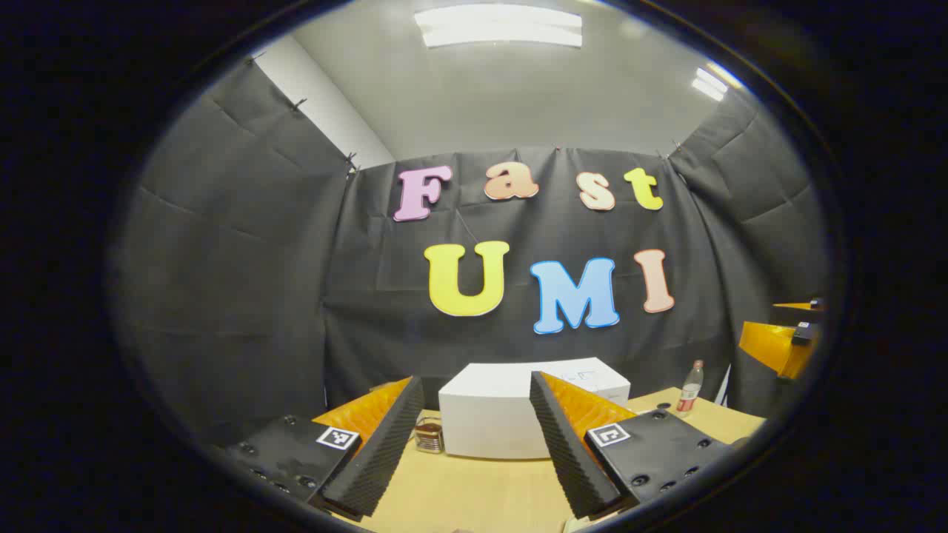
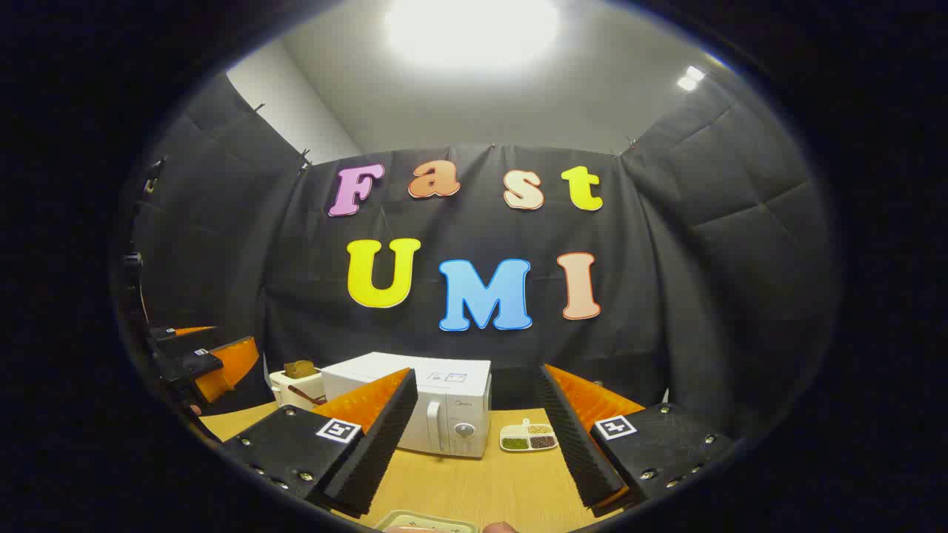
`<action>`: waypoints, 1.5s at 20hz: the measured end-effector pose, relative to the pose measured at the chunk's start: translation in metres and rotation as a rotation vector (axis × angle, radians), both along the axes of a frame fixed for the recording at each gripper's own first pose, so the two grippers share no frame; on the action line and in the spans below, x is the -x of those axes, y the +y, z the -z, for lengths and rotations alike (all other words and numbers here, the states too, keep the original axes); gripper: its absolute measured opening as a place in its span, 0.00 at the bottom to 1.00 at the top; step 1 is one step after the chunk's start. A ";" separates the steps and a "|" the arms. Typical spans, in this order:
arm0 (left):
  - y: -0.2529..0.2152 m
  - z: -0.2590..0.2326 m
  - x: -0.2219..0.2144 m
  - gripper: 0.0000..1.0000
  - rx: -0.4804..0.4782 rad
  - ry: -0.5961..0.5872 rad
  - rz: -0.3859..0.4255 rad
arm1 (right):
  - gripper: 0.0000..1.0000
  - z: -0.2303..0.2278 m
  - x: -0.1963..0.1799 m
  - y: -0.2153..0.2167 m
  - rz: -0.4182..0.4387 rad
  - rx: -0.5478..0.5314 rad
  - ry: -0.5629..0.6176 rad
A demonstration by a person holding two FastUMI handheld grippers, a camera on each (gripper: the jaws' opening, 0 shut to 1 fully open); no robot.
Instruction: Open the microwave oven with the left hand, put the food in, and close the microwave oven.
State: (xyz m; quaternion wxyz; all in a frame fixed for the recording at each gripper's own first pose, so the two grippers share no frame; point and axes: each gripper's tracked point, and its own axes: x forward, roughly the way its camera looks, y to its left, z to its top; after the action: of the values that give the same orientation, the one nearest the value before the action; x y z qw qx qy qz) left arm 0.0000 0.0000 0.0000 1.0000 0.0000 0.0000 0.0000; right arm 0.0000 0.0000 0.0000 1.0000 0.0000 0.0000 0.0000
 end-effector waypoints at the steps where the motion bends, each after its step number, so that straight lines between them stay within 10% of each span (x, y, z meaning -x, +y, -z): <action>1: -0.002 -0.001 0.001 0.96 0.003 -0.001 -0.001 | 0.99 -0.001 0.000 -0.002 -0.001 0.006 -0.002; 30: -0.102 0.028 -0.080 0.96 0.040 -0.022 0.210 | 0.99 0.005 0.034 -0.060 0.176 0.070 0.017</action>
State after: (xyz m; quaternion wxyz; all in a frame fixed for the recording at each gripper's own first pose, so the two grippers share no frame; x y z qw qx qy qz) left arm 0.0797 -0.1025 -0.0282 0.9942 -0.0200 -0.0109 -0.1050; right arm -0.0341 -0.0596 -0.0054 0.9955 -0.0350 0.0084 -0.0877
